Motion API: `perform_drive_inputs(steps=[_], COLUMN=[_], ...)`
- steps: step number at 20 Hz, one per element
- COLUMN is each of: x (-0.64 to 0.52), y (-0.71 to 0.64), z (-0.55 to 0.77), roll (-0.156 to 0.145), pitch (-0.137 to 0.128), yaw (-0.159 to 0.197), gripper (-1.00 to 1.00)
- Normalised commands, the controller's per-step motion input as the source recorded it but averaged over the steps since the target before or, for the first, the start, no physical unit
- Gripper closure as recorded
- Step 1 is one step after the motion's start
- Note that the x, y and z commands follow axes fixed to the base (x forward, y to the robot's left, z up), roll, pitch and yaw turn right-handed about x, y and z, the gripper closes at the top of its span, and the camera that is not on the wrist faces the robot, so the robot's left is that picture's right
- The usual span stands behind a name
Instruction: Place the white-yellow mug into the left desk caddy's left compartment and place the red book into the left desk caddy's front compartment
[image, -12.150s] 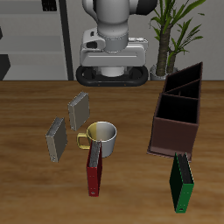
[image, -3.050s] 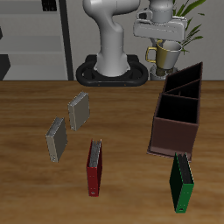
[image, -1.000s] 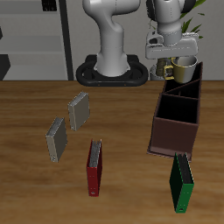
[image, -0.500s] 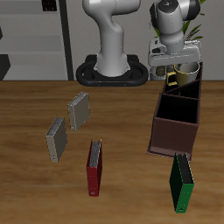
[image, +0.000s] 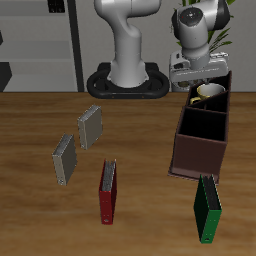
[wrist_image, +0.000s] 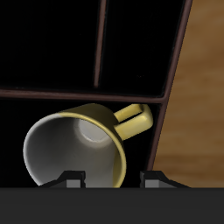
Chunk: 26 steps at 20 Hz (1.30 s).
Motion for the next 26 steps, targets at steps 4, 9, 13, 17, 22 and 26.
perform_drive_inputs(steps=[4,9,13,17,22,26], x=[0.03,-0.06,0.08,0.33,0.47,0.58], y=[-0.02,-0.04,-0.20,-0.50,-0.60,-0.53], z=[0.00,0.31,0.46,0.46,0.40,0.31], roll=[-0.003,-0.005,-0.048,-0.140,-0.159,-0.093], pitch=[0.021,-0.052,-0.089,-0.059,-0.029,0.037], yaw=[0.009,0.002,0.007,0.004,0.011,0.041], gripper=[-1.00,-1.00,-1.00,-1.00,-1.00,-1.00])
